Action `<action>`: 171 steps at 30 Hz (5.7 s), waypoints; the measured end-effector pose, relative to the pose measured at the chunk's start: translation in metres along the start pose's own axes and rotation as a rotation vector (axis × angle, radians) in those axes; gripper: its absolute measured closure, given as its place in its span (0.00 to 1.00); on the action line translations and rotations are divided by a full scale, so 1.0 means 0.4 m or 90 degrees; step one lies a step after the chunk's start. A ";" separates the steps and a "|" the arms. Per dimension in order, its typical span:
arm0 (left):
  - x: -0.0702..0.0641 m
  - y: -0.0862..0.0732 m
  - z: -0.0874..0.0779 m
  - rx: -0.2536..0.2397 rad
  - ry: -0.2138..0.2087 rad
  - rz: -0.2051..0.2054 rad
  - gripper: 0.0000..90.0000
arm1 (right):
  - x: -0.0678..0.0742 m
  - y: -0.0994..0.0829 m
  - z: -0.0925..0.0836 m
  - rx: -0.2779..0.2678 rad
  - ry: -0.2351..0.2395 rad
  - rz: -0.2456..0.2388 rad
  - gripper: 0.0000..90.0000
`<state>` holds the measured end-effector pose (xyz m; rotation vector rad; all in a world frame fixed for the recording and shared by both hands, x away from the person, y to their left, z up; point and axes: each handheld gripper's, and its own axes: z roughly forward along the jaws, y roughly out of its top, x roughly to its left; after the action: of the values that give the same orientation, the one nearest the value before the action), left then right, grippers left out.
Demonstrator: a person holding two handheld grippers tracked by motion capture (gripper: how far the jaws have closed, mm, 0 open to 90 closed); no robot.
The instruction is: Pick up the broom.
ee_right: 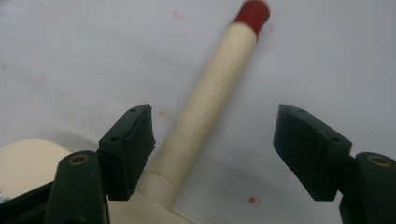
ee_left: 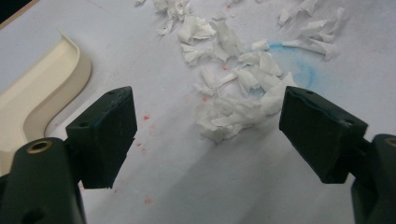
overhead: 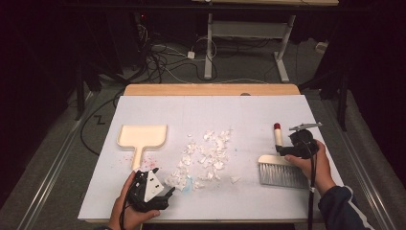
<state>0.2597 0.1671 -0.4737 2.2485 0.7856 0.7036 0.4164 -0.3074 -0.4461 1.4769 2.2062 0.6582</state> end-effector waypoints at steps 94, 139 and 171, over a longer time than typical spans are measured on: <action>-0.187 0.366 0.136 -0.186 -0.272 -0.070 0.69 | 0.344 -0.035 -0.311 -0.407 0.146 -0.191 0.79; -0.075 0.299 0.008 -0.128 -0.276 0.140 0.34 | 0.292 -0.048 -0.248 -0.215 0.445 -0.503 0.76; 0.016 -0.017 -0.064 -0.064 0.047 -0.074 0.19 | 0.094 0.005 -0.208 -0.260 0.167 -0.259 0.76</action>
<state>0.2450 0.1858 -0.4603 2.0789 0.8883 0.7580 0.3571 -0.2848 -0.3803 0.7481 2.2820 1.1224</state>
